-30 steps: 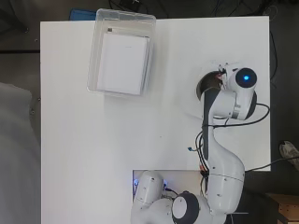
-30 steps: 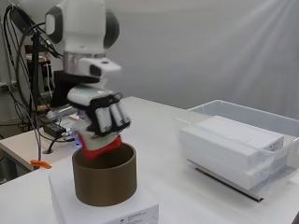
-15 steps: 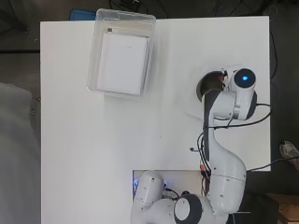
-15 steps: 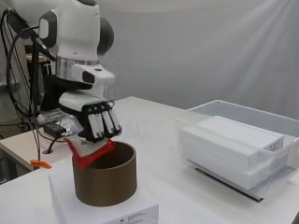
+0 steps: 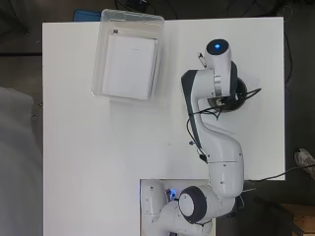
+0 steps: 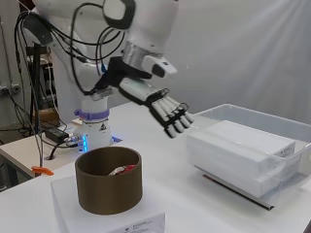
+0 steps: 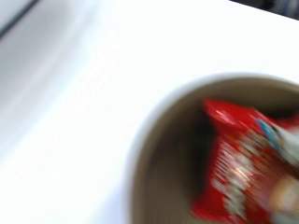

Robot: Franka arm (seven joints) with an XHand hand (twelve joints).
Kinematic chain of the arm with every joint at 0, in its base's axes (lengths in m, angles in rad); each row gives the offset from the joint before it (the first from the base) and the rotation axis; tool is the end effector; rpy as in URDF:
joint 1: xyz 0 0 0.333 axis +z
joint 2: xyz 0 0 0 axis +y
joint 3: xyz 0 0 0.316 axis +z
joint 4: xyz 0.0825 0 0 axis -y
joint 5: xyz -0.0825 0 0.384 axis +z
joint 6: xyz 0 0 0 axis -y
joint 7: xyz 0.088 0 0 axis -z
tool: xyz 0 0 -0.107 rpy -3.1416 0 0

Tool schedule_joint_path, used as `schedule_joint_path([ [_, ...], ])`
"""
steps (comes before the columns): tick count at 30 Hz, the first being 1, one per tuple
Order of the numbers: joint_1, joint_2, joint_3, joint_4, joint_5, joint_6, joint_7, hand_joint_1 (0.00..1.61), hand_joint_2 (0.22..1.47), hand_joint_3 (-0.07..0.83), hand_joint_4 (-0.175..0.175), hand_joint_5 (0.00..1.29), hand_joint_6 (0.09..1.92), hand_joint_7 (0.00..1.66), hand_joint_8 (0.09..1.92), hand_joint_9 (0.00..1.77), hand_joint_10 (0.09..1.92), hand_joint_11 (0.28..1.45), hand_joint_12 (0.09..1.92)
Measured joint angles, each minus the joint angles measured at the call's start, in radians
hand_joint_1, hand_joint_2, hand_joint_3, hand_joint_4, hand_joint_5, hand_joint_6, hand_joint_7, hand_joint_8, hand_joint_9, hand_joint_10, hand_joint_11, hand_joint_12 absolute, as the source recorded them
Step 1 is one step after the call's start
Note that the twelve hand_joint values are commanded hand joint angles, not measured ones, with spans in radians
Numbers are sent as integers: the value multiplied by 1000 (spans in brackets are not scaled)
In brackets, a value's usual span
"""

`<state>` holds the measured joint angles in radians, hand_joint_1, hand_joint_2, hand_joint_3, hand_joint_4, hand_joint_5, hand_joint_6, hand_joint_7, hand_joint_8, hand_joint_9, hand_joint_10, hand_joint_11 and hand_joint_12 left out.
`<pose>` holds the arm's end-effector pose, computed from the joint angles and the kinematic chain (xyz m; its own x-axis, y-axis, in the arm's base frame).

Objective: Teleoperate dual arm-hand system to remove items from a box

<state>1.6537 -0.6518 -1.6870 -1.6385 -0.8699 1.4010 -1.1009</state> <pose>0.5431 -0.2539 0.4708 0.3826 0.8666 -0.3202 0.8804 -0.4471 -0.1580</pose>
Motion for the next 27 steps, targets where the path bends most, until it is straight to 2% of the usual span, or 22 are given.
schedule_joint_path([
  [2, 71, -12, 43, -7, -1, -31, 12, 0, 851, -1, 44, 191, 87, 240, 87, 334, 87, 464, 87],
  [4, 59, -29, 98, -35, -1, -11, 36, 0, 845, -4, 38, 163, 87, 239, 87, 337, 87, 479, 87],
  [7, -89, -68, 244, -84, 23, 14, 100, 0, 821, -11, 52, 132, 87, 224, 87, 345, 87, 502, 87],
  [10, -283, -100, 432, -121, 54, 6, 168, 0, 796, -15, 76, 67, 87, 180, 87, 330, 87, 495, 87],
  [13, -437, -120, 611, -146, 97, -10, 251, 0, 796, -9, 101, 57, 87, 175, 87, 340, 87, 502, 87],
  [19, -595, -163, 791, -258, 174, -5, 338, 0, 802, -3, 118, 50, 87, 201, 87, 392, 87, 542, 87],
  [24, -709, -191, 900, -352, 178, 4, 376, 0, 782, -9, 106, 49, 87, 191, 87, 386, 87, 547, 87],
  [27, -727, -198, 911, -364, 189, 8, 381, 0, 780, -7, 101, 45, 87, 177, 87, 369, 87, 535, 87],
])
